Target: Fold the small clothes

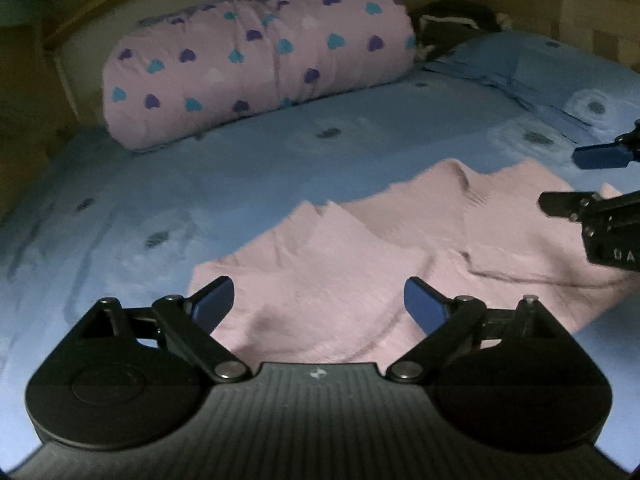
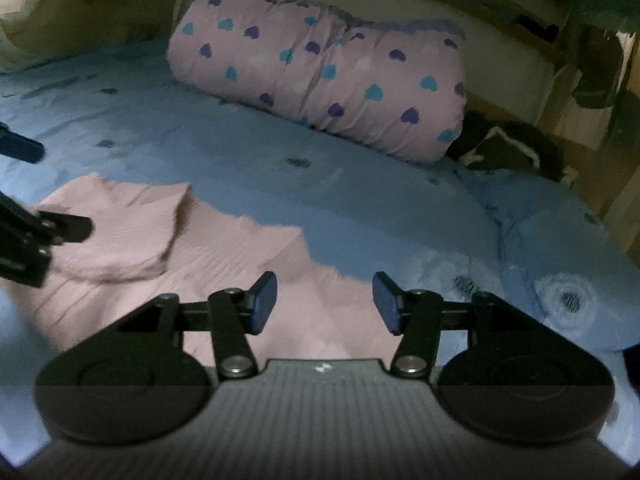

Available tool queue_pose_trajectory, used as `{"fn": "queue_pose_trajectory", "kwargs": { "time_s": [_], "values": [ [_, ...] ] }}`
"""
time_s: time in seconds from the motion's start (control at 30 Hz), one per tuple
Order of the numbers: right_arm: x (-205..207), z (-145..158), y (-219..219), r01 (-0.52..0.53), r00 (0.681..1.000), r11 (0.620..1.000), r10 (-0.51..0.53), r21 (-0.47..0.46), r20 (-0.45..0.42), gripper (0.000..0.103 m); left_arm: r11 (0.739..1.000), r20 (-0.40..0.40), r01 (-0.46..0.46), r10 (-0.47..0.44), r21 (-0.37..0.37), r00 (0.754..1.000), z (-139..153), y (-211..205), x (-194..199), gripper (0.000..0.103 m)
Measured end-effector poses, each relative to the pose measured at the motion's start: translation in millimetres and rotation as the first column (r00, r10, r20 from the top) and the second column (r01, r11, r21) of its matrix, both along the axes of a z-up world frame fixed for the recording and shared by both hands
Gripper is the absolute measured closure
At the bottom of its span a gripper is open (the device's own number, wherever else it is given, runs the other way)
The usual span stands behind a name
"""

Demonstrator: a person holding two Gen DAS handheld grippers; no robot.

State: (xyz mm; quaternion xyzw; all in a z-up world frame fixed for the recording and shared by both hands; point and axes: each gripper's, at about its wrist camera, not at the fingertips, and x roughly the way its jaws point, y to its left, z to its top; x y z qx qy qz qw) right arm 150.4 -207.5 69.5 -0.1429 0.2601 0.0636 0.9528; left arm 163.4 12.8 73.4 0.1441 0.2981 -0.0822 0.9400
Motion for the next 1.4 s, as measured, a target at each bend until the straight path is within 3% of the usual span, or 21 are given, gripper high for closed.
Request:
{"fn": "queue_pose_trajectory", "kwargs": {
  "time_s": [0.23,0.57,0.77,0.83,0.93,1.2,1.4],
  "values": [
    [-15.2,-20.7,-0.9,-0.122,0.987,0.987,0.132,0.103,-0.097,0.048,0.996,0.009,0.073,-0.074,0.057,0.997,-25.7,-0.8,-1.8,0.009],
    [-12.1,-42.2,11.3,-0.143,0.980,0.989,0.145,0.021,-0.133,0.048,0.988,0.026,0.086,-0.090,0.127,0.996,-48.2,-8.6,4.6,0.018],
    [-11.0,-47.3,10.1,-0.139,0.983,0.990,0.139,0.012,-0.122,0.054,0.994,0.022,0.080,-0.081,0.074,0.996,-48.3,-6.4,12.3,0.062],
    [-9.3,-48.7,9.9,-0.134,0.983,0.991,0.134,0.011,-0.122,0.067,0.997,0.020,0.066,-0.067,0.048,0.998,-45.8,-3.6,13.9,0.078],
    [-6.4,-48.5,10.7,-0.124,0.985,0.992,0.124,0.009,-0.119,0.085,0.999,0.025,0.033,-0.033,0.009,0.999,-41.0,3.4,16.8,0.089],
    [1.2,-33.1,-1.0,-0.062,0.998,0.997,0.064,0.046,-0.029,0.089,0.995,0.107,-0.093,0.096,-0.038,0.990,-22.8,31.6,32.1,0.090],
    [23.9,-27.6,-32.6,0.086,0.995,0.992,-0.090,0.090,0.040,0.090,0.973,0.096,-0.218,0.225,-0.080,0.970,-23.5,70.1,57.3,0.090]
  ]
}}
